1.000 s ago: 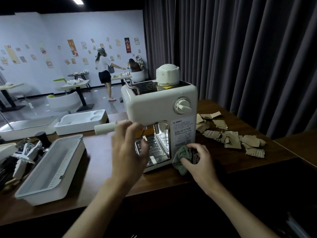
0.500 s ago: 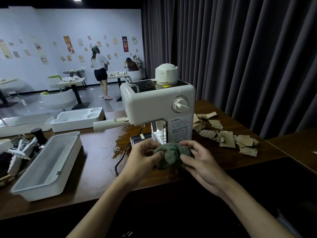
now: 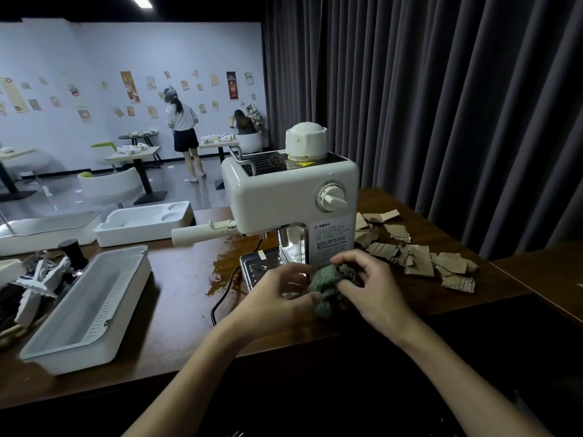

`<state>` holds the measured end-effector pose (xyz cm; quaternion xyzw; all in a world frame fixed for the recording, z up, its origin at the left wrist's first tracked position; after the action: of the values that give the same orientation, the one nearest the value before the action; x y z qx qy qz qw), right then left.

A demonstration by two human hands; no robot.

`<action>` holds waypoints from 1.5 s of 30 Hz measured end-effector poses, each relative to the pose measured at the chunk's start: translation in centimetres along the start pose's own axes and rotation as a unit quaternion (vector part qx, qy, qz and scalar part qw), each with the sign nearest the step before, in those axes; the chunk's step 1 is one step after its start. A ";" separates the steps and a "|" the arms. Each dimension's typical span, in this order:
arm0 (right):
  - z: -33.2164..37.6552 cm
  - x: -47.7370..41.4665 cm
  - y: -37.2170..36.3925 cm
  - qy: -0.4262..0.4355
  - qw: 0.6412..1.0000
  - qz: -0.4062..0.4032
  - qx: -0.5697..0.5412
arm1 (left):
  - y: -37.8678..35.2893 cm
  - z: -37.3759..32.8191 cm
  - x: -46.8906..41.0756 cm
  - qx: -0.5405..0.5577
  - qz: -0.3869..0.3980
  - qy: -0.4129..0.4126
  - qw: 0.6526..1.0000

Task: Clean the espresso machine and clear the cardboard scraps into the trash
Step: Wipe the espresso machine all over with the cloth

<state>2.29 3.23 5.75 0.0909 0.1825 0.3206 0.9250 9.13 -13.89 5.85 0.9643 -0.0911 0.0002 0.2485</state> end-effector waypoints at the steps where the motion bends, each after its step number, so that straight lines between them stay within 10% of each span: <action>1: 0.0 0.1 -0.1 0.001 1.000 0.009 0.006 | -0.1 0.0 -0.2 -0.018 -0.013 -0.009 1.000; 8: -1.2 0.4 -0.4 0.046 0.995 0.065 0.059 | -0.2 0.4 -1.0 -0.029 -0.202 -0.030 0.978; 13: -1.6 0.4 -0.9 -0.035 0.994 0.042 -0.096 | -0.2 -0.2 -0.7 0.127 -0.196 -0.055 0.971; 19: -2.5 0.0 -2.3 -0.110 0.862 0.110 -0.482 | 0.0 -0.8 -0.2 0.159 -0.171 -0.075 0.970; 24: -3.5 -0.3 -2.5 -0.116 0.940 0.002 -0.321 | 1.9 -2.2 1.6 -0.094 -0.173 -0.120 0.973; 31: -4.9 -0.4 -5.8 -0.114 0.987 -0.041 0.106 | 7.8 -7.8 3.2 -0.447 -0.347 -0.148 0.812; 45: -6.1 -0.2 -12.3 -0.053 0.985 -0.003 0.163 | 10.6 -6.7 0.0 -0.423 -0.249 -0.121 0.863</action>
<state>6.60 -6.18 -3.26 0.2567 0.1832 0.2789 0.9071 7.53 -19.79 16.76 0.7495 0.1315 -0.2169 0.6114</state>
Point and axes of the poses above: each hand's wrist, its own x-axis away from the middle knuckle, its own y-axis out of the back of the hand, z = x × y, the point moved 2 cm from there along -x, towards the middle knuckle, and after that the axes turned 14 degrees about z, right-handed, at the moved point
